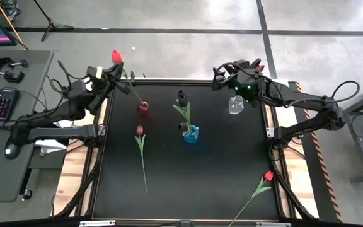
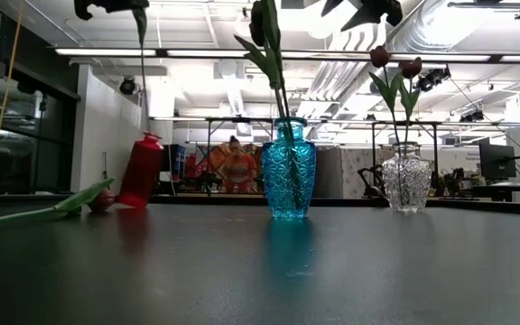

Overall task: Sort flowers into vase by color
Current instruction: Put the left pink tulip into the red flower vase

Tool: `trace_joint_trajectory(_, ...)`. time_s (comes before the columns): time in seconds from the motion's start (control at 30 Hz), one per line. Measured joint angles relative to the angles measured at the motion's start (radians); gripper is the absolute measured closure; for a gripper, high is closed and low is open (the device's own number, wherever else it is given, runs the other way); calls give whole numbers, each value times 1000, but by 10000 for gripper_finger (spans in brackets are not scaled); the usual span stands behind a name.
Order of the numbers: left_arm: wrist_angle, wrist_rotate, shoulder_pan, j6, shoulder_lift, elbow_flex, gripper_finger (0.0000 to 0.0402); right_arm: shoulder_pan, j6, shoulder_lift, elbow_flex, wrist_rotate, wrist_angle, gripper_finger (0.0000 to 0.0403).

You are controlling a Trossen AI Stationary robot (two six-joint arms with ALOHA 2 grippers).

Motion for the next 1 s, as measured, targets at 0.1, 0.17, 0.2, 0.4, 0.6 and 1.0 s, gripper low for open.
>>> trace_joint_trajectory(0.1, -5, -11, 0, 7, -14, 14, 401, -21, 9, 0, 0, -21, 8, 158)
trace_joint_trajectory(0.17, -6, -27, 1, 46, -21, 20, 401, -36, 13, 0, 0, -38, 22, 158)
trace_joint_trajectory(0.2, -8, -37, 2, 64, -26, 21, 401, -43, 27, 0, 0, -45, 26, 158)
trace_joint_trajectory(0.4, -6, 2, 10, 87, -52, 22, 401, -72, 54, 0, 0, -51, 26, 158)
trace_joint_trajectory(0.6, -8, 46, 9, 156, -54, 22, 401, -73, 20, 0, 0, -51, 23, 158)
trace_joint_trajectory(1.0, -55, 7, 9, 17, -2, 23, 401, -73, -13, 0, 0, -45, 23, 158)
